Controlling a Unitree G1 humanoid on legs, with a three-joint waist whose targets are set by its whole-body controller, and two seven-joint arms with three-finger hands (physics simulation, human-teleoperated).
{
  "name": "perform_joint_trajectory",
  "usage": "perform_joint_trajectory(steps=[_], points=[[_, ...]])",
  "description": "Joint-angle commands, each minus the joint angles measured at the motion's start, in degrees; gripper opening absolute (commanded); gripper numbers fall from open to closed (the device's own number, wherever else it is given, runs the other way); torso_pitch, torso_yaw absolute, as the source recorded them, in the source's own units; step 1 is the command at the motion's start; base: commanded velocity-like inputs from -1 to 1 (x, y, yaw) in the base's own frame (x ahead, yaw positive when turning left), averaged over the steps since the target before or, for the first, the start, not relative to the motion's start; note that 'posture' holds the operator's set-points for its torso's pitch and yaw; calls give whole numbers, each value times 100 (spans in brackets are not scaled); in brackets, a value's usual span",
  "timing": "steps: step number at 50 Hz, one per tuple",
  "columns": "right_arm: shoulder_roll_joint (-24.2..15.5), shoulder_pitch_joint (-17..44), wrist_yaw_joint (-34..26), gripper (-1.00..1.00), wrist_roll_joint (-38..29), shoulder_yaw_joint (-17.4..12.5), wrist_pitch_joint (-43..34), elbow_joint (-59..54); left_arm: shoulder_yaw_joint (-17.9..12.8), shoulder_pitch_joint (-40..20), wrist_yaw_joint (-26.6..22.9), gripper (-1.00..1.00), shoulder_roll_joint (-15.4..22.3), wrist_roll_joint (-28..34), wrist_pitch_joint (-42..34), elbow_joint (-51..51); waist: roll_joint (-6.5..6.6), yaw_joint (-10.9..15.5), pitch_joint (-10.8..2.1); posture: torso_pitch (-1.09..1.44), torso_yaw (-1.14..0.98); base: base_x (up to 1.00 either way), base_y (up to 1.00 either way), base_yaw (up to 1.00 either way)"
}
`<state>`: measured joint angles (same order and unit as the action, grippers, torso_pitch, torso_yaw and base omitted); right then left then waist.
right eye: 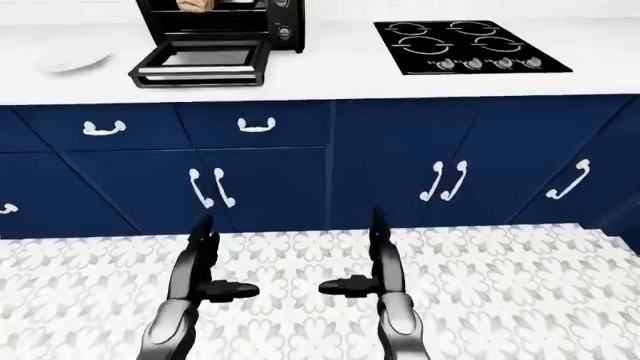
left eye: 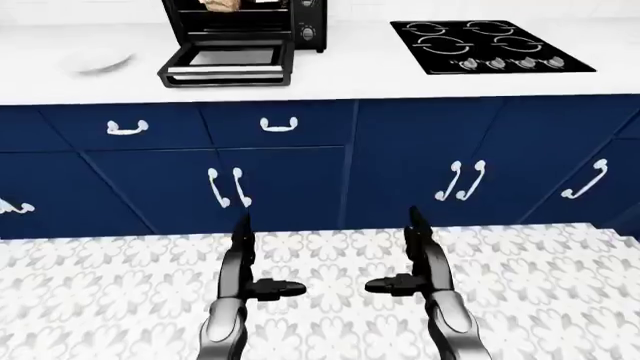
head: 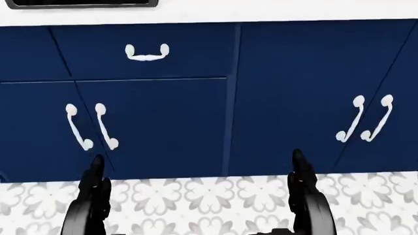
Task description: Pick the bread from the tray and place it on the plate on the counter.
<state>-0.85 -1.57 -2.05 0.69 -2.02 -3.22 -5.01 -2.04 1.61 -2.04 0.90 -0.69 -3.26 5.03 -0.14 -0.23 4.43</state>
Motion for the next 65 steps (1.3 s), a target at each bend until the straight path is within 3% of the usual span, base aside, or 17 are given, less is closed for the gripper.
perform_joint_trajectory(steps=[1, 3, 5, 7, 18, 23, 30, 34, 45, 46, 47, 50, 54, 57, 58, 59, 65], points=[[-88, 158, 9, 100, 68, -68, -325, 1288, -77, -192, 7, 100, 97, -81, -440, -1441, -45, -12, -5, 0, 0, 0, 0, 0], [-113, 204, -44, 100, 114, -122, -781, 1816, -141, -282, 24, 100, 155, -1, -920, -1961, -7, 39, -393, 0, 0, 0, 0, 0], [-183, 286, -89, 100, 107, -199, -1260, 2428, -213, -399, -26, 100, 207, 4, -1568, -2630, -46, 40, -140, 0, 0, 0, 0, 0], [-248, 470, -105, 100, 110, -283, -1971, 3189, -290, -602, -144, 100, 352, 120, -2184, -3194, -54, 47, -403, 0, 0, 0, 0, 0], [-1088, 3276, -41, 100, 433, -902, -4952, 4712, -953, -2675, -415, 100, 1118, -55, -4674, -4547, 33, 32, -563, 0, 0, 0, 2, 0], [-1313, 3672, 79, 100, 658, -946, -5117, 4650, -1134, -3088, -393, 100, 1450, -205, -4778, -4374, -300, -25, -371, 0, 0, 24, 70, 0], [-1386, 4226, 388, 100, 854, -814, -4822, 4013, -1310, -3399, -229, 100, 1681, -391, -4736, -4121, 68, -208, -296, 0, 0, 31, 78, 0], [-1235, 4403, 524, 100, 756, -618, -4446, 3564, -1387, -3504, -132, 100, 1862, -468, -4676, -3988, 763, -229, -463, 0, 0, 31, 78, 0], [-1187, 4676, 534, 100, 852, -557, -4628, 3649, -1509, -3791, 21, 100, 2205, -666, -4892, -4017, 31, 119, -213, 0, 0, 31, 78, 0], [-1185, 4676, 532, 100, 873, -557, -4669, 3697, -1521, -3787, 37, 100, 2221, -664, -4858, -3988, -248, 33, -288, 0, 0, 30, 77, 0], [-1225, 4687, 517, 100, 869, -562, -4714, 3728, -1520, -3774, 33, 100, 2246, -664, -4841, -3975, -107, 0, -91, 0, 0, 31, 59, 0], [-1289, 4846, 536, 100, 956, -641, -4888, 3805, -1580, -3848, 23, 100, 2337, -722, -4930, -4020, -127, -61, -317, 0, 0, 31, 54, 0], [-1390, 5087, 602, 100, 1079, -713, -5046, 3865, -1710, -3962, 54, 100, 2514, -816, -5003, -4047, 84, -174, -195, 0, 0, 31, 54, 0], [-1363, 5132, 664, 100, 1129, -653, -5016, 3825, -1699, -3986, 110, 100, 2544, -848, -5003, -4062, 829, -85, -508, 0, 0, 31, 54, 0], [-1351, 5154, 678, 100, 1164, -665, -5016, 3819, -1687, -3984, 114, 100, 2563, -854, -5009, -4075, 529, -93, -230, 0, 0, 31, 54, 0], [-1372, 5169, 681, 100, 1166, -647, -5007, 3800, -1688, -3992, 117, 100, 2572, -865, -5013, -4073, 529, -36, -157, 0, 0, 32, 54, 0], [-1406, 5187, 737, 100, 1229, -647, -5077, 3891, -1723, -3971, 148, 100, 2617, -891, -5051, -4166, 227, -17, -180, 0, 0, 32, 52, 0]])
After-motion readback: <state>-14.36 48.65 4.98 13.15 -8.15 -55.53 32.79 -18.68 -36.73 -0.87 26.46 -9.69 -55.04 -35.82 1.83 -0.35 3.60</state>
